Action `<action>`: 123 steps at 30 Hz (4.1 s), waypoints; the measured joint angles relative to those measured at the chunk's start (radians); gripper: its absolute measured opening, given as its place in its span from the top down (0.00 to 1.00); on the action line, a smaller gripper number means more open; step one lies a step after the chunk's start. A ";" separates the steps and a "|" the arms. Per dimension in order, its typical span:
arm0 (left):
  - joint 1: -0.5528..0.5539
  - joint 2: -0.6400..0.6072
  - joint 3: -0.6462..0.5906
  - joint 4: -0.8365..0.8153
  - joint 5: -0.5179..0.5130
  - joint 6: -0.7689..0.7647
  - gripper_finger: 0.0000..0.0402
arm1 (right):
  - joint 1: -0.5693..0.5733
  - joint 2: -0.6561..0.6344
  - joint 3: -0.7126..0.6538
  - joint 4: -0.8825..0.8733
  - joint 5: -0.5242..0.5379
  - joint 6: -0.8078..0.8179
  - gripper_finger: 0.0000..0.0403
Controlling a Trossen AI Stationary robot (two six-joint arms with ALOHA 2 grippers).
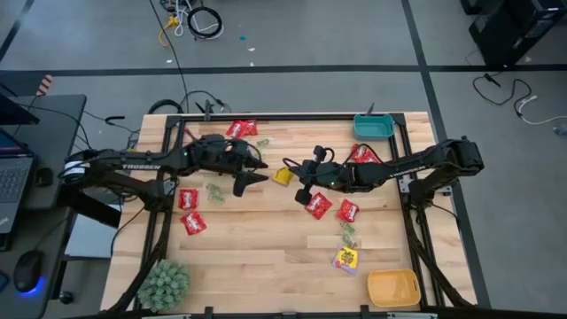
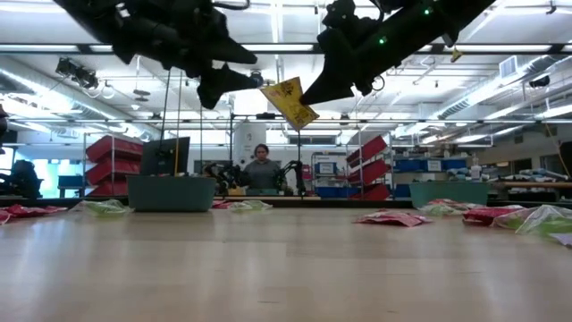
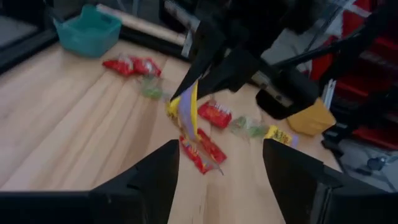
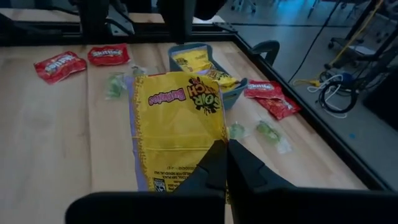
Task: Sort candy
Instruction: Put the yellow candy into the dark blue bin
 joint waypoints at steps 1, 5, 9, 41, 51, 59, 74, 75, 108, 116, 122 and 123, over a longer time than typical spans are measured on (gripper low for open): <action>0.000 0.017 0.023 -0.028 0.000 0.001 0.42 | 0.000 0.000 0.000 0.000 0.000 -0.004 1.00; 0.001 0.083 0.112 -0.123 0.000 0.001 0.42 | -0.001 0.000 0.000 0.000 0.000 -0.023 1.00; 0.002 0.132 0.171 -0.198 -0.010 0.027 0.42 | -0.001 0.000 0.000 0.000 -0.001 -0.030 1.00; -0.029 -0.051 0.217 -0.867 -0.700 0.288 1.00 | -0.010 0.000 0.002 -0.012 0.075 -0.026 0.84; -0.012 0.020 0.217 -1.176 -0.825 -0.059 1.00 | -0.014 0.000 0.002 -0.012 0.075 -0.025 0.81; 0.075 0.157 0.217 -1.179 -0.825 -0.102 1.00 | -0.014 0.000 0.002 -0.011 0.075 -0.025 0.81; 0.099 0.213 0.269 -1.003 -0.720 0.017 0.81 | -0.014 0.000 0.001 -0.018 0.075 -0.026 0.80; 0.099 0.213 0.272 -0.997 -0.706 0.030 0.79 | -0.014 0.000 0.001 -0.020 0.075 -0.026 0.80; 0.239 0.127 -0.032 -0.585 -0.501 0.192 1.00 | -0.043 0.000 0.000 -0.113 -0.162 0.018 1.00; 0.216 0.028 0.014 -0.591 -0.521 0.212 1.00 | -0.028 -0.034 0.000 -0.172 -0.162 0.025 0.95; 0.149 -0.138 -0.004 -0.565 -0.521 0.211 1.00 | 0.046 -0.109 0.000 -0.435 -0.259 0.198 0.81; 0.134 -0.160 -0.011 -0.551 -0.521 0.211 1.00 | 0.067 -0.115 0.000 -0.477 -0.279 0.236 0.78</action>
